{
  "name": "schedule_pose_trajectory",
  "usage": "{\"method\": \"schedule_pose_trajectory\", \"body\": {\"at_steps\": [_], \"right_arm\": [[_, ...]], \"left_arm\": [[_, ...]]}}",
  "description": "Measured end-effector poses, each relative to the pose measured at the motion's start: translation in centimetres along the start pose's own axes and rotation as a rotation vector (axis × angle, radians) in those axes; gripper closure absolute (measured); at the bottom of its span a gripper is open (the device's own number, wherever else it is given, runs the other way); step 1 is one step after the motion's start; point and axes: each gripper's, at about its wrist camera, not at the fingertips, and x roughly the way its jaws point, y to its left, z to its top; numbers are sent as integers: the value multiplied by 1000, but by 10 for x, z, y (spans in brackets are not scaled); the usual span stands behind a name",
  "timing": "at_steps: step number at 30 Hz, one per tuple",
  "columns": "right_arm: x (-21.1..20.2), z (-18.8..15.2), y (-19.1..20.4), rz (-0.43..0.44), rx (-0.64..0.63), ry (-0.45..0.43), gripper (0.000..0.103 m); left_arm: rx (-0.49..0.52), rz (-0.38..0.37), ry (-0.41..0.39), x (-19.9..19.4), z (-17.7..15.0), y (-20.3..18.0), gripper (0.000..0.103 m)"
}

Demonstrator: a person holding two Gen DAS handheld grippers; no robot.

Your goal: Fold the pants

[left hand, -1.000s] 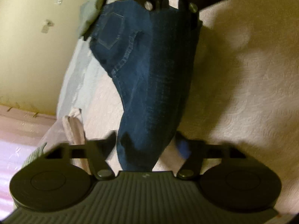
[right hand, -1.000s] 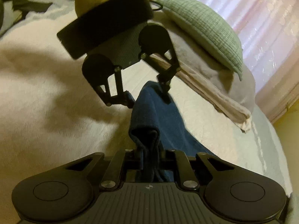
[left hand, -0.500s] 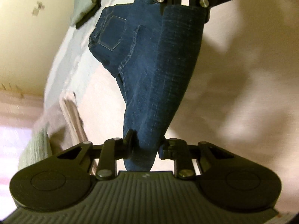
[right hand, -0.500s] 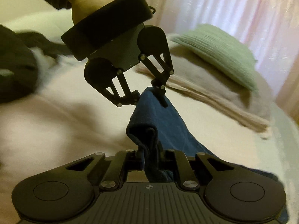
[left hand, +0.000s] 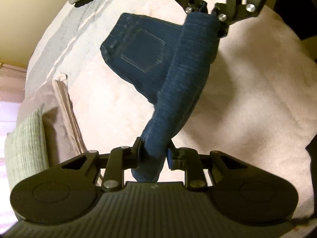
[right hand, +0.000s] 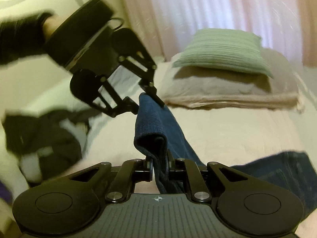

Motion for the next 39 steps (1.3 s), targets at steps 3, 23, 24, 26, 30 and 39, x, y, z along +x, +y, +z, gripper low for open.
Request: {"method": "schedule_pose_trajectory", "body": {"at_steps": [3, 23, 24, 26, 30, 39], "right_arm": [[-16, 15, -63, 35, 108, -40, 95], [-14, -105, -395, -61, 1007, -83, 89], [-14, -102, -393, -73, 1010, -86, 92], [-19, -89, -381, -84, 946, -85, 94], [-15, -72, -383, -17, 871, -103, 94], [-12, -110, -413, -168, 1025, -69, 93]], "left_arm": [[5, -11, 6, 1, 39, 47, 80], [-578, -152, -75, 210, 174, 212, 53], [-615, -165, -68, 217, 172, 208, 53], [-691, -180, -73, 227, 167, 206, 53], [-794, -174, -132, 226, 159, 213, 54], [-893, -168, -158, 264, 165, 226, 54]]}}
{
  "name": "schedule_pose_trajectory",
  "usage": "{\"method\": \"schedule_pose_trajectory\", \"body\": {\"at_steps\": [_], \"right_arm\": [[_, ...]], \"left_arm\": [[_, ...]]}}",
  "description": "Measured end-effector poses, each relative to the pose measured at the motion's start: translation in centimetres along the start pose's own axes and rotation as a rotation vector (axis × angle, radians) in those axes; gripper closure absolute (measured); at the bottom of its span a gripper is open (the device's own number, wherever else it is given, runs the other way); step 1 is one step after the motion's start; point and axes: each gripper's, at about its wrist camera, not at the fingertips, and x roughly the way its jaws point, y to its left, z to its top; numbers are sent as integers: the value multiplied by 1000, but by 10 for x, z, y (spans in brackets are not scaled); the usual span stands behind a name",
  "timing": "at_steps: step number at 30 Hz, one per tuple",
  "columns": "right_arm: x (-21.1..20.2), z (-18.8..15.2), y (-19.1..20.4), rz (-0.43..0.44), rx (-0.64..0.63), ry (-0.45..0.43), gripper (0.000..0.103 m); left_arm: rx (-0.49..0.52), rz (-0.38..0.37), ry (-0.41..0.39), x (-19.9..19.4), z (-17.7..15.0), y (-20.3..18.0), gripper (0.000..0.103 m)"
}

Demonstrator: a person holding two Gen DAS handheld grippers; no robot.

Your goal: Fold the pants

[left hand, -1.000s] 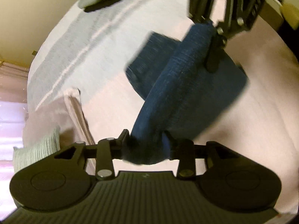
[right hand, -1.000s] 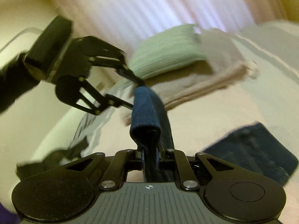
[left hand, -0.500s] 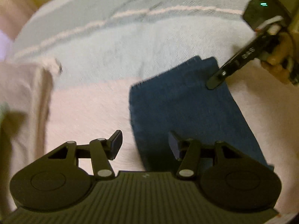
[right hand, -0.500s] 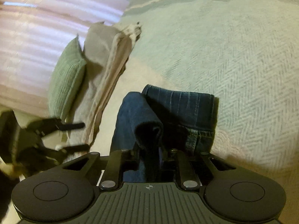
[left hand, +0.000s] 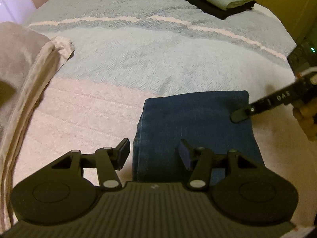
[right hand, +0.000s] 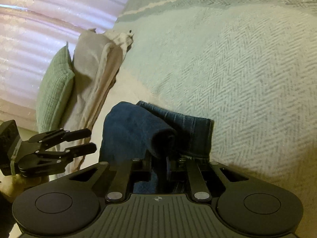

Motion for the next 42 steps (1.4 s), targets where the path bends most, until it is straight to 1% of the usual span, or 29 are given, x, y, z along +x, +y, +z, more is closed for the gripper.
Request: {"method": "schedule_pose_trajectory", "body": {"at_steps": [1, 3, 4, 6, 7, 8, 10, 11, 12, 14, 17, 20, 23, 25, 27, 30, 33, 36, 39, 41, 42], "right_arm": [[1, 0, -1, -2, 21, -1, 93], [-2, -1, -1, -4, 49, 2, 92], [-5, -1, 1, -9, 50, 0, 90], [-15, -4, 10, -32, 21, -20, 79], [-24, -6, 12, -49, 5, -38, 76], [-29, -7, 15, -56, 5, -53, 72], [-30, -4, 15, -70, 17, -85, 72], [-27, -3, 15, -87, 12, -92, 81], [-22, 1, 13, -110, 4, -82, 86], [-10, 9, 5, -125, 13, -69, 90], [4, 21, -12, -131, 30, -67, 92], [11, 23, -27, -127, 34, -52, 92], [0, 20, -25, -104, 10, -58, 91], [-11, 16, -15, -125, -1, -70, 86], [-23, 10, 1, -170, -39, -89, 75], [-47, -11, 23, -180, -101, -110, 72], [-65, -49, 48, -132, -166, -95, 72], [-70, -104, 69, -38, -228, 1, 72], [-66, -157, 85, -1, -299, 87, 72], [-61, -180, 89, -81, -357, 86, 72], [-58, -186, 84, -133, -354, 84, 72]], "left_arm": [[-7, -8, -4, 5, 2, 2, 54], [-27, -14, -10, 14, 5, 5, 57], [-47, -20, -11, 20, 8, 8, 62], [-87, -26, -12, 29, 12, 13, 64], [-106, -27, -19, 34, 14, 15, 66], [-123, -34, -24, 37, 16, 17, 70], [-140, -43, -25, 44, 18, 20, 75], [-136, -44, -21, 47, 20, 19, 77], [-126, -38, -17, 51, 21, 17, 77], [-111, -25, -14, 58, 22, 15, 78], [-126, -15, -15, 74, 24, 18, 78], [-155, -23, -16, 91, 22, 22, 78], [-184, -31, -15, 95, 23, 25, 76], [-179, -30, -16, 88, 25, 24, 75], [-164, -27, -24, 76, 26, 24, 75], [-148, -8, -56, 44, 21, 25, 75], [-146, 2, -85, 5, 4, 23, 76], [-123, -17, -91, -28, -27, 6, 77], [-86, -66, -57, -38, -62, -18, 76], [-65, -93, -19, -30, -83, -31, 76], [-56, -90, -2, -24, -92, -37, 77]]}}
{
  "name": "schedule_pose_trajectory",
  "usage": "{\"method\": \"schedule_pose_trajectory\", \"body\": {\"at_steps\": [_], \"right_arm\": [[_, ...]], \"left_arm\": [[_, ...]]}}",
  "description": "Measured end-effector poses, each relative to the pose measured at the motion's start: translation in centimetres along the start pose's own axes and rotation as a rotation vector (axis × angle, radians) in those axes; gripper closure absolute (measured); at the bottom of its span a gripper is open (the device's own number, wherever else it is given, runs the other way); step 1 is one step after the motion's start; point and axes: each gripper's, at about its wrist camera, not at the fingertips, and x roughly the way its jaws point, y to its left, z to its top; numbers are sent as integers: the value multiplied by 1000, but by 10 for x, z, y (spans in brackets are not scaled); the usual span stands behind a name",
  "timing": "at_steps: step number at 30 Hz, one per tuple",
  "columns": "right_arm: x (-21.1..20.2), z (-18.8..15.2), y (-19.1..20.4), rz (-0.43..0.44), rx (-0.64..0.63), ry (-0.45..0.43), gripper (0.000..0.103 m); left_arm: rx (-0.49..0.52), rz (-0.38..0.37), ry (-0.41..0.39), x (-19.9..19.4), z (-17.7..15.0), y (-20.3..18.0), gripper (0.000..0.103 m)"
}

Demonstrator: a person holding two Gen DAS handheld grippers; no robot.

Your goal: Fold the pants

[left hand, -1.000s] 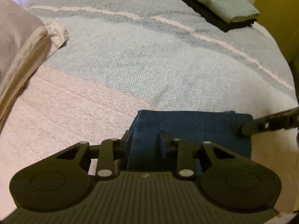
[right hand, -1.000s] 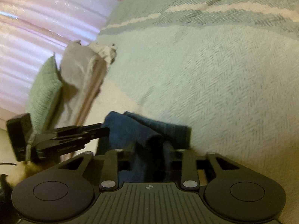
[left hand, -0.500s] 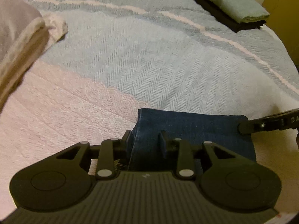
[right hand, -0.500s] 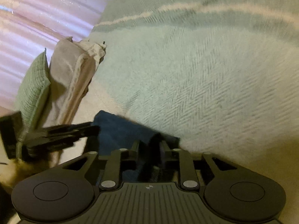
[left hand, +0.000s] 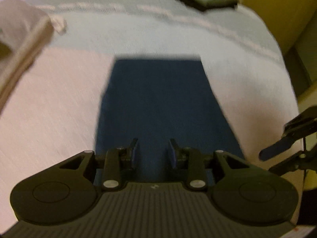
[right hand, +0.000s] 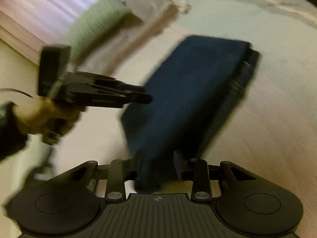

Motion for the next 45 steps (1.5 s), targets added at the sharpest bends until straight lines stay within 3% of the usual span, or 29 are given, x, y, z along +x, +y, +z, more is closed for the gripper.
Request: {"method": "schedule_pose_trajectory", "body": {"at_steps": [2, 5, 9, 11, 13, 15, 21, 25, 29, 32, 35, 38, 41, 45], "right_arm": [[8, -10, -18, -31, 70, -7, 72], [23, -10, -35, 39, 17, -15, 72], [41, 2, -42, 155, -77, -16, 72], [62, 1, -35, 153, -169, 74, 72], [74, -11, -30, 168, -243, 149, 73], [71, -25, -25, 141, -312, 154, 74], [51, -41, -36, 121, -261, 176, 74], [14, -24, -25, 68, -174, 56, 74], [6, -18, 4, 139, -171, -24, 74], [41, -13, 17, 196, -238, 0, 74], [87, -14, -7, 180, -156, 75, 74], [85, -9, -29, 162, -129, 96, 80], [56, 19, -32, 113, -126, -15, 79], [55, 74, -58, 17, -102, -156, 77]], "left_arm": [[13, -8, 31, 18, -14, -7, 76], [52, 19, 69, 42, -27, -13, 76], [15, 12, -3, 21, -21, -18, 77], [11, 0, -7, 18, -17, -24, 77], [43, -2, 43, 35, -17, -31, 77], [74, 18, 73, 58, -15, -36, 76], [69, 44, 95, 79, -8, -41, 77], [22, 18, 87, 62, -6, -31, 77], [-18, 31, 0, 16, -16, -13, 76], [-78, 59, -29, -5, -36, 2, 76], [-119, 90, 5, 4, -63, 20, 77], [-146, 77, 13, 26, -87, 35, 75], [-161, 91, -5, 19, -81, 31, 77], [-168, 87, -110, 4, -54, 31, 77]]}}
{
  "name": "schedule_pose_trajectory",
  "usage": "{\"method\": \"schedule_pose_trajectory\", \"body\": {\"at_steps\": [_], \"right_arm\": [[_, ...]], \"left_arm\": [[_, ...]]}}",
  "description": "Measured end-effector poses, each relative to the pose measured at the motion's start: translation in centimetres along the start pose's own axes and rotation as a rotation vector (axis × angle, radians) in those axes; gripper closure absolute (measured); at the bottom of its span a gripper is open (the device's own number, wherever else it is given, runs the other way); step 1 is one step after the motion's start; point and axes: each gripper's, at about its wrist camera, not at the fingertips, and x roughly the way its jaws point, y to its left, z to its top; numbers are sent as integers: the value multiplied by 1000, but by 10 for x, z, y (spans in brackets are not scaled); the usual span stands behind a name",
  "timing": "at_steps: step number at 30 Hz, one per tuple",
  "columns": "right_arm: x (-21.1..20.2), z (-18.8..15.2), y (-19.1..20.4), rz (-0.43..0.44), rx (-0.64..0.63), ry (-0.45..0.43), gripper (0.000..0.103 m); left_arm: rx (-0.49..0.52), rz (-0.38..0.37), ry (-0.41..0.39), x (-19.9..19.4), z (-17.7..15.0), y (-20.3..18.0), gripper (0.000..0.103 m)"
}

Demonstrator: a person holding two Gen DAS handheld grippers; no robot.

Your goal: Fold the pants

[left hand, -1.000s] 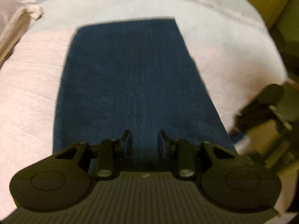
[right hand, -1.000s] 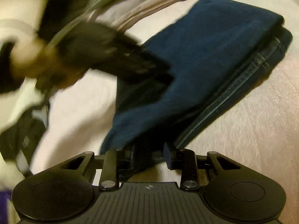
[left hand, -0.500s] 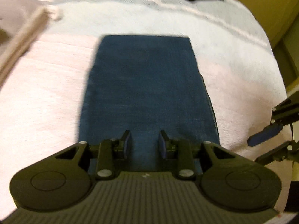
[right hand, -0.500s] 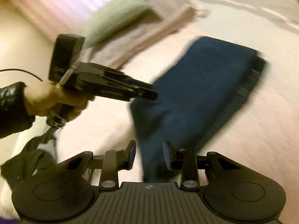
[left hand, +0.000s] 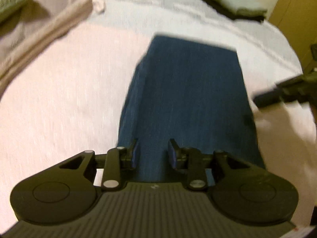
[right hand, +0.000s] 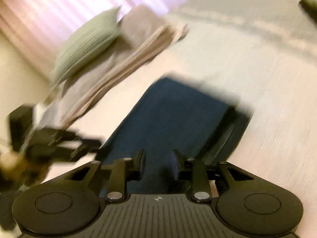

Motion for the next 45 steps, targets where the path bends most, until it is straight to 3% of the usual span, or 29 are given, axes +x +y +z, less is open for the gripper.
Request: {"method": "schedule_pose_trajectory", "body": {"at_steps": [3, 5, 8, 10, 11, 13, 14, 15, 18, 22, 28, 29, 30, 31, 32, 35, 37, 40, 45], "right_arm": [[35, 33, -32, -63, 4, -5, 79], [55, 47, -52, -52, 39, 10, 81], [63, 55, -65, -55, 71, 35, 85], [49, 57, -53, -92, 63, 21, 84], [40, 56, -42, -117, 41, 13, 80], [17, 47, -14, -140, -25, -8, 60], [7, 37, 7, -148, -76, -14, 48], [0, 29, 24, -148, -129, -12, 44], [-4, -26, 100, -144, -349, 67, 40], [33, -116, 181, -199, -688, 178, 40], [121, -188, 209, -531, -1144, 267, 40], [128, -193, 208, -564, -1192, 266, 42], [132, -193, 206, -593, -1215, 276, 60], [134, -191, 203, -608, -1218, 295, 65], [132, -189, 203, -613, -1229, 300, 80], [101, -186, 207, -589, -1281, 283, 91], [64, -185, 206, -560, -1344, 280, 91], [-3, -184, 187, -490, -1419, 342, 92], [-105, -186, 102, -452, -1590, 487, 92]], "left_arm": [[-5, 10, 2, 19, 19, 9, 77], [-15, 20, 40, 37, 19, 20, 75], [-62, 15, 76, 57, 9, 40, 59], [-105, 5, 71, 55, 4, 47, 57], [-99, 9, 64, 49, 3, 46, 59], [-81, 17, 49, 32, 2, 44, 65], [-66, 22, 41, 21, -1, 44, 67], [-49, 27, 32, 8, -5, 44, 67], [-26, 43, 3, -26, -10, 46, 67], [15, 58, -40, -69, -28, 52, 67], [31, 76, -73, -108, -65, 64, 66], [32, 75, -72, -112, -72, 65, 66], [33, 75, -68, -114, -78, 65, 66], [38, 73, -63, -115, -85, 65, 66], [44, 69, -59, -116, -91, 64, 66], [58, 49, -53, -121, -105, 60, 66], [73, 40, -54, -126, -108, 54, 66], [88, 20, -66, -135, -106, 41, 66], [115, -37, -85, -138, -83, 4, 65]]}}
